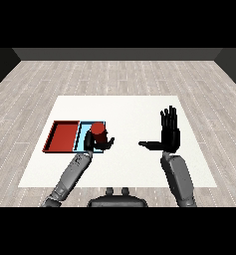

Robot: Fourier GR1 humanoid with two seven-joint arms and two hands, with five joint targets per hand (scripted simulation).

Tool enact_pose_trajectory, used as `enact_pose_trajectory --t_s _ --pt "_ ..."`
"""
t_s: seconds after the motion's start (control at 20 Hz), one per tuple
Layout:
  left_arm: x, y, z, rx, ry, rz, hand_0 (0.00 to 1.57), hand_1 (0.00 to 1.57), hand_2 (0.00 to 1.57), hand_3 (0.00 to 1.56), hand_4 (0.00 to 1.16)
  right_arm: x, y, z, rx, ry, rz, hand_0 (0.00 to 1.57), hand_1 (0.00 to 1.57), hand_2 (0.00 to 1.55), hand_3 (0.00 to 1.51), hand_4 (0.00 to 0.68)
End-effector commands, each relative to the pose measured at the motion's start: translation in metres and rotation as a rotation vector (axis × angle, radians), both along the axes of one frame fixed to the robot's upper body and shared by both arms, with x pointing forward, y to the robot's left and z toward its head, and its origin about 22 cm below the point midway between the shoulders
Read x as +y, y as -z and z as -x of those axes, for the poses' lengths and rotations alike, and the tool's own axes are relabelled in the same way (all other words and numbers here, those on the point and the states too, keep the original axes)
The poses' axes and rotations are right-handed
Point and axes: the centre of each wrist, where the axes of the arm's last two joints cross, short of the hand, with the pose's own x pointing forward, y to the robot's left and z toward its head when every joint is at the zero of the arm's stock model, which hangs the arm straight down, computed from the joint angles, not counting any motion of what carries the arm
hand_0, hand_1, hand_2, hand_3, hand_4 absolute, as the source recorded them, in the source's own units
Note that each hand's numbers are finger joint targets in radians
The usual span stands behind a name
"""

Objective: Pick the red can and put it in the red box

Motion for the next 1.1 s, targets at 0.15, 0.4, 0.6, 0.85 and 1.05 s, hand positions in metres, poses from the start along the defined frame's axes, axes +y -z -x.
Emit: enact_pose_trajectory --t_s 0.15,0.4,0.6,0.85,1.05 --pt "0.07 -0.024 0.002 -0.026 -0.117 -0.136 1.57 1.57 1.55 1.44 1.12 -0.037 0.051 0.01 0.115 0.082 0.051 0.0 0.0 0.0 0.0 0.0" --pt "0.084 -0.04 -0.026 -0.02 -0.187 -0.197 1.57 1.57 1.56 1.43 1.13 -0.061 0.086 0.034 0.203 0.081 0.059 0.0 0.0 0.0 0.0 0.0" --pt "0.114 -0.046 -0.045 0.03 -0.268 -0.294 1.42 1.42 1.45 1.39 1.11 -0.06 0.107 0.033 0.236 0.098 0.067 0.0 0.0 0.0 0.0 0.0" --pt "0.168 -0.018 -0.067 0.185 -0.375 -0.37 1.54 1.54 1.52 1.45 1.08 -0.06 0.103 0.025 0.247 0.117 0.078 0.0 0.0 0.0 0.0 0.0" --pt "0.222 0.017 -0.056 0.298 -0.499 -0.382 1.57 1.57 1.57 1.48 1.11 -0.058 0.107 0.025 0.221 0.096 0.091 0.0 0.0 0.0 0.0 0.0"
